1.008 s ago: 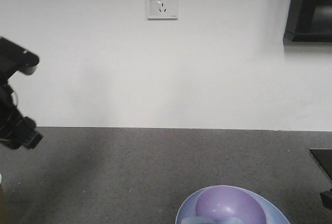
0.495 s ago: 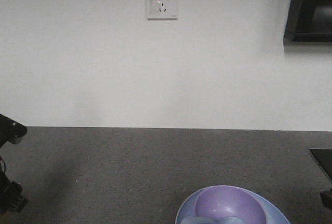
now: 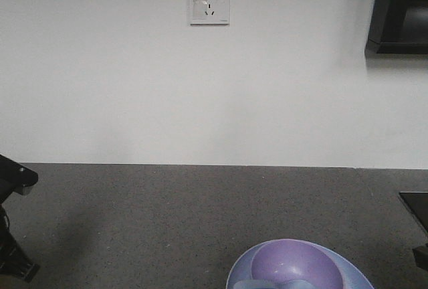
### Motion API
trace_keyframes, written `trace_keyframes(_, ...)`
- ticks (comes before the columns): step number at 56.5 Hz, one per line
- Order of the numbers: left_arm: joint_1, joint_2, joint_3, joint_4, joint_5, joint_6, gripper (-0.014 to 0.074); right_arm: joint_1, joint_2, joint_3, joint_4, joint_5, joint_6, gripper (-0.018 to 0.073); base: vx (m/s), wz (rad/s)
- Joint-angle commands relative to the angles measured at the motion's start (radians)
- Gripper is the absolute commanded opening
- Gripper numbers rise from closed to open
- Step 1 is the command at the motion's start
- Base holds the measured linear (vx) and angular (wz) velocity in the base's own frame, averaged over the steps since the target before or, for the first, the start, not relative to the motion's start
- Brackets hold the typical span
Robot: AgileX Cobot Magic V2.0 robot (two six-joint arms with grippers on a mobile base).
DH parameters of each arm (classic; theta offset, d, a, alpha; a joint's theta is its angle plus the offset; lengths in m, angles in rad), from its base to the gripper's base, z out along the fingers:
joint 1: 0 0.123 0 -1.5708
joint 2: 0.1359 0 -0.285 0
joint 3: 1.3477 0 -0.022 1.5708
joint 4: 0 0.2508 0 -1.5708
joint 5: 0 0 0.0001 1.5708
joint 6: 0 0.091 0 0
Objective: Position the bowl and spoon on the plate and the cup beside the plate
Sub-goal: 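Grasp the brown paper cup with the left gripper and lift it, then set the paper cup down beside the plate and release it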
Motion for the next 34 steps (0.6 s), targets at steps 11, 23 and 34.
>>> trace_keyframes(11, -0.019, -0.066, -0.091, -0.028, -0.003, 0.015, -0.0008, -0.002, -0.012, -0.029, -0.002, -0.075, -0.002, -0.0008, 0.00, 0.00)
trace_keyframes(23, -0.122, -0.069, -0.315, -0.149, 0.065, 0.070, -0.0004, -0.002, -0.012, -0.029, -0.001, -0.075, -0.002, -0.0008, 0.00, 0.00)
trace_keyframes(34, -0.247, 0.039, -0.479, -0.257, 0.098, 0.117, -0.0003, -0.002, -0.012, -0.029, -0.001, -0.075, -0.002, -0.0008, 0.00, 0.00)
